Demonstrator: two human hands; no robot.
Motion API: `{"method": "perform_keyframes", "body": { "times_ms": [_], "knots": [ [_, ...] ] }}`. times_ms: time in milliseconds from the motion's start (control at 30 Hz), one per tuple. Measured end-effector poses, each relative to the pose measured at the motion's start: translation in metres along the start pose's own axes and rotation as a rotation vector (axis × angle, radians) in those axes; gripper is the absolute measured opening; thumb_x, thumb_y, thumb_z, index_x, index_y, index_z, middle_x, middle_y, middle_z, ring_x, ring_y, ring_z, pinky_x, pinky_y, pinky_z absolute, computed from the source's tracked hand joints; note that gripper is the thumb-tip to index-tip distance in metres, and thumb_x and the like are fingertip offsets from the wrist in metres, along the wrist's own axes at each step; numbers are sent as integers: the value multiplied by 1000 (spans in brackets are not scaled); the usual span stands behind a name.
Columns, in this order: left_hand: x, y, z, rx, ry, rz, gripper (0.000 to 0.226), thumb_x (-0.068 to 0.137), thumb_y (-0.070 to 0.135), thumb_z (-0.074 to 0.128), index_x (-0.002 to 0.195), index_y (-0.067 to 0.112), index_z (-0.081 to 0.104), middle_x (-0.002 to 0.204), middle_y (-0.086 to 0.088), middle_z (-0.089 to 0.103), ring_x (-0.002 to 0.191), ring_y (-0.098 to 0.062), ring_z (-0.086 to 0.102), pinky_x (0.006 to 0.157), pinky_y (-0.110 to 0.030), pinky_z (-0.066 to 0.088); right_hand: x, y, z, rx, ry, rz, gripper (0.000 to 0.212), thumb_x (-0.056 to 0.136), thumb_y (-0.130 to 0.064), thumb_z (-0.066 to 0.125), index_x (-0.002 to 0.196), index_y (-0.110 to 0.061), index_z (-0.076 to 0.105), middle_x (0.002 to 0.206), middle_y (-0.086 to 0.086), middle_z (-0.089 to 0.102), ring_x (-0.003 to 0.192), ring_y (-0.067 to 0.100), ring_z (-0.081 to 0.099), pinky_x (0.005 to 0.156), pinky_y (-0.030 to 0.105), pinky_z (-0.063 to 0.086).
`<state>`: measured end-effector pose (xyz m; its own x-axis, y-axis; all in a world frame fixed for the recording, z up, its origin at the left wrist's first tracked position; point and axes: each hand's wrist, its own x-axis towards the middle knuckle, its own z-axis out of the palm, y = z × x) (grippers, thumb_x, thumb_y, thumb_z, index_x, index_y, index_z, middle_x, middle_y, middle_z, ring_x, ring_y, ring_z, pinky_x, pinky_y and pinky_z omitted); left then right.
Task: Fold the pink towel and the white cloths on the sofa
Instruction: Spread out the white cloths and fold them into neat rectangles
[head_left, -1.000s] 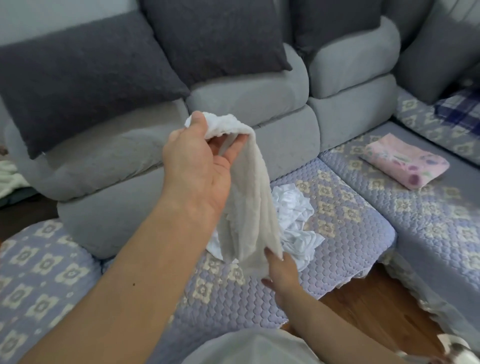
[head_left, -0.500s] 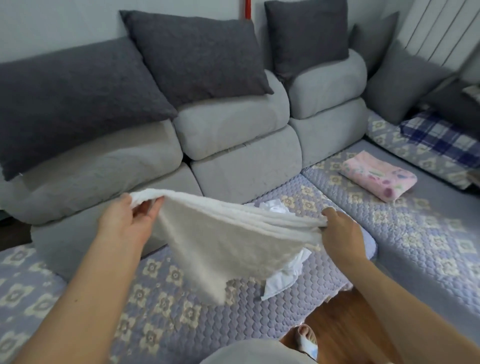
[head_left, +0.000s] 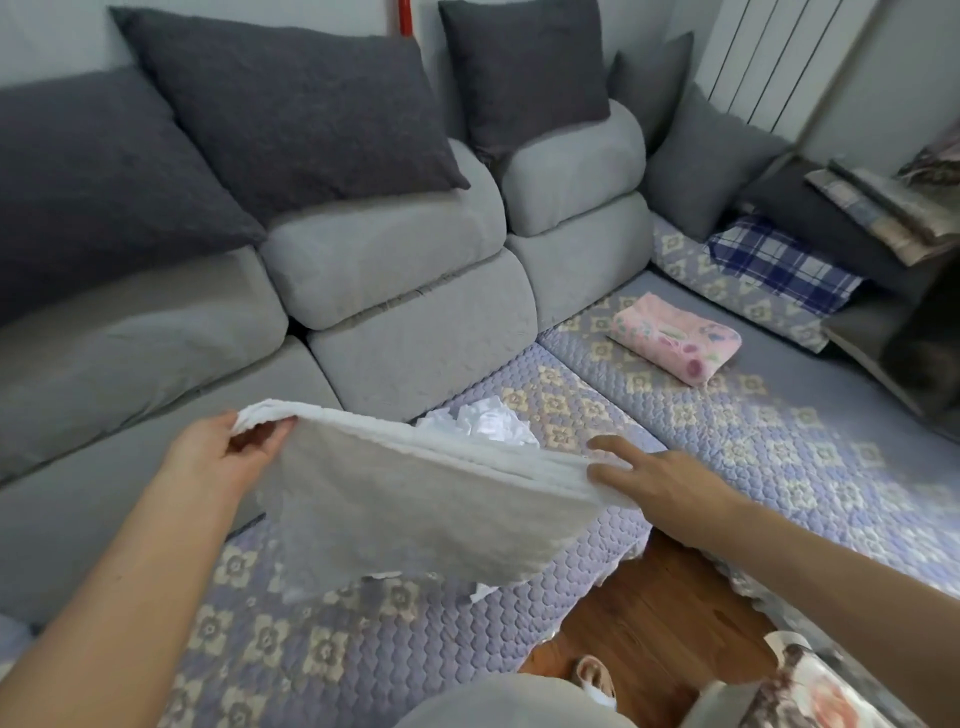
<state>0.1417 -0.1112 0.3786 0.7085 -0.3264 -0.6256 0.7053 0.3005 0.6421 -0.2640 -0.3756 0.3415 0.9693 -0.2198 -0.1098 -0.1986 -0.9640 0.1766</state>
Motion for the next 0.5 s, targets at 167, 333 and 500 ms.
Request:
{"method": "perform_keyframes", "body": {
  "times_ms": [167,333,500],
  "knots": [
    [-2,-29,18,25,9,-43,30,109,13,28,110,-4,53,129,-19,59,126,-30,57,110,-47,42,-9,32,33,137,10,262,55,89,0,58,135,-28,48,145,-8,42,65,22,59,53,35,46],
    [-17,-66,42,52,30,-38,29,109,10,29,97,-4,52,113,-19,62,120,-30,56,110,-47,41,-38,58,46,43,-47,-81,52,75,1,69,115,-29,53,144,-1,41,54,16,51,49,30,46],
    [-22,-96,55,35,93,-27,25,108,10,32,111,-4,53,138,-18,54,125,-31,56,109,-47,42,-59,93,67,-15,-76,-106,40,69,-3,75,96,-25,56,117,0,56,48,16,49,42,30,43]
  ]
}}
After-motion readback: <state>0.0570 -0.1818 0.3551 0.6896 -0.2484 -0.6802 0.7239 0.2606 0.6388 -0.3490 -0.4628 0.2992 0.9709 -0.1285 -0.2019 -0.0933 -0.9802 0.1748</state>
